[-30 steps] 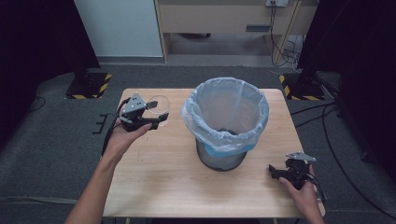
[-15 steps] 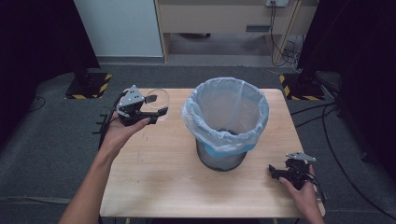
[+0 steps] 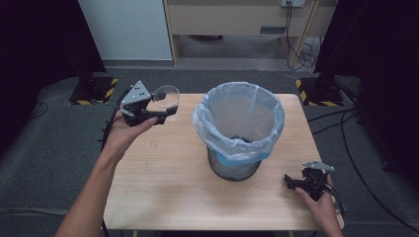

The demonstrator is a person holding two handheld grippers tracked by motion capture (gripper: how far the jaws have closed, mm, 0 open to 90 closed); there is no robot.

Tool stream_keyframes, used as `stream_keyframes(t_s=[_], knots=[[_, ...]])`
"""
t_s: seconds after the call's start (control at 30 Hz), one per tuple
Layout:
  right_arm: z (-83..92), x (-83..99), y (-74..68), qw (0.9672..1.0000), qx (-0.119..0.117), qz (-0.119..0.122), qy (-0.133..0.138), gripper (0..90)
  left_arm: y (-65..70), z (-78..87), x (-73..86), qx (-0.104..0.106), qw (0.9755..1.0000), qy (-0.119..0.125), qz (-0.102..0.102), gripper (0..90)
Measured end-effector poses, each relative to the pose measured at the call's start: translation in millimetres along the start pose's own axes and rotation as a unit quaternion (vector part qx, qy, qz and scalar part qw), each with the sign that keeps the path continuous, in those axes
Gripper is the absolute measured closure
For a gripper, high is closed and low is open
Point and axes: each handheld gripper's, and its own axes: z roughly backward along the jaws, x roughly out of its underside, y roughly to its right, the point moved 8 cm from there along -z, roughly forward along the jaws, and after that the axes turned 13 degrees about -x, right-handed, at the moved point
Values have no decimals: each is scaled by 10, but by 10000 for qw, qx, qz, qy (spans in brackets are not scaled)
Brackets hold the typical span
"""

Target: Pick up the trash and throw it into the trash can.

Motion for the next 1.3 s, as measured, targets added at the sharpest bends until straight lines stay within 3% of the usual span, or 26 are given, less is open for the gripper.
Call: stream_keyframes(t_s=[0.6,0.97,1.3], knots=[[-1,0,0,10000,-8,2,0,3,24,36,-186,74,9999,90,-69,363],[-1,-2,3,10000,-18,34,-4,3,88,55,-471,195,9995,220,-116,366],[-1,-3,5,10000,-20,41,-5,3,160,63,-716,212,9988,239,-360,366]])
